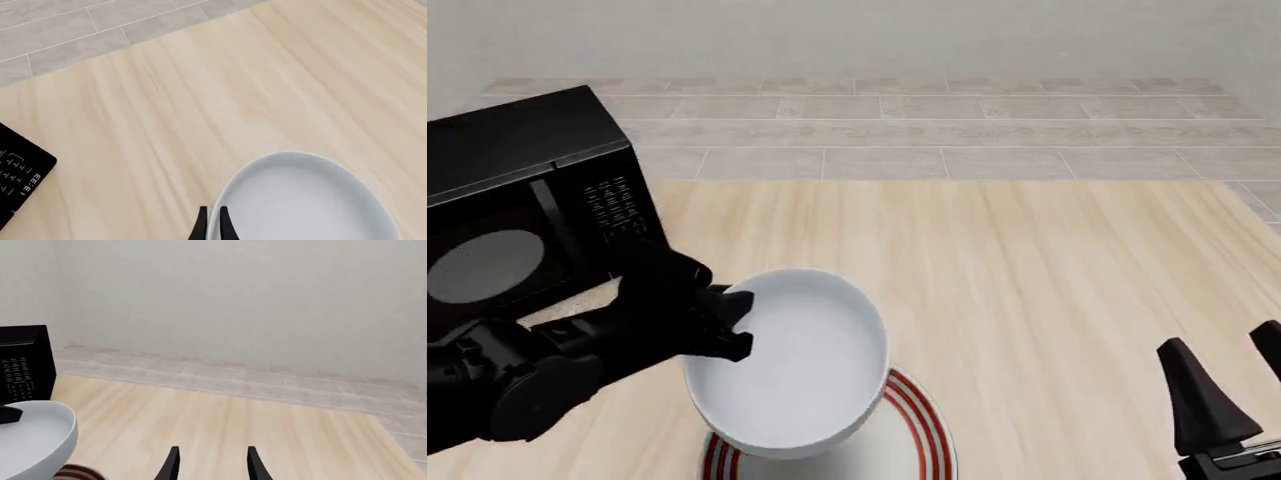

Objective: Pick up the white bowl and put it on the plate.

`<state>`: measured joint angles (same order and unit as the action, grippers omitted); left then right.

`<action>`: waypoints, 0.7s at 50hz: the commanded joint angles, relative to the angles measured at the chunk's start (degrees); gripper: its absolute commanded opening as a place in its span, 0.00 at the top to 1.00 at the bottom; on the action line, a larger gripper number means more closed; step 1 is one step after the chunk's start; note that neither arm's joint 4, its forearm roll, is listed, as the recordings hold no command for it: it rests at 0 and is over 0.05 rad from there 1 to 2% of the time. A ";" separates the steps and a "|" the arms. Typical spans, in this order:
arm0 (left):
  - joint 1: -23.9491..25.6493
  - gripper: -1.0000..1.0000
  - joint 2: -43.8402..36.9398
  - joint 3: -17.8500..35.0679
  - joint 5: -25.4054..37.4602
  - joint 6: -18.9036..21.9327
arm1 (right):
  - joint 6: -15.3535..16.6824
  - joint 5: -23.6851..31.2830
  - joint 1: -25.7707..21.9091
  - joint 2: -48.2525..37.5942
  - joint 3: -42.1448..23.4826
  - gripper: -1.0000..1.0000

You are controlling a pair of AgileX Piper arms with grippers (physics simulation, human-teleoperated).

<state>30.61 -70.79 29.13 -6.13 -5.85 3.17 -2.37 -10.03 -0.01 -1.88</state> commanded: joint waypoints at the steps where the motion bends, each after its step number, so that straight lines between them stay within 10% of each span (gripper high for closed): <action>1: 3.42 1.00 -1.65 -1.95 -2.90 0.04 | 0.48 0.36 -0.19 0.00 -0.67 0.00; 35: 9.12 1.00 -14.87 -4.64 -14.34 -1.81 | 0.74 4.56 0.07 0.00 -4.98 0.00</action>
<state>38.47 -83.33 24.73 -18.33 -7.15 3.87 2.07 -10.02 -0.01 -6.85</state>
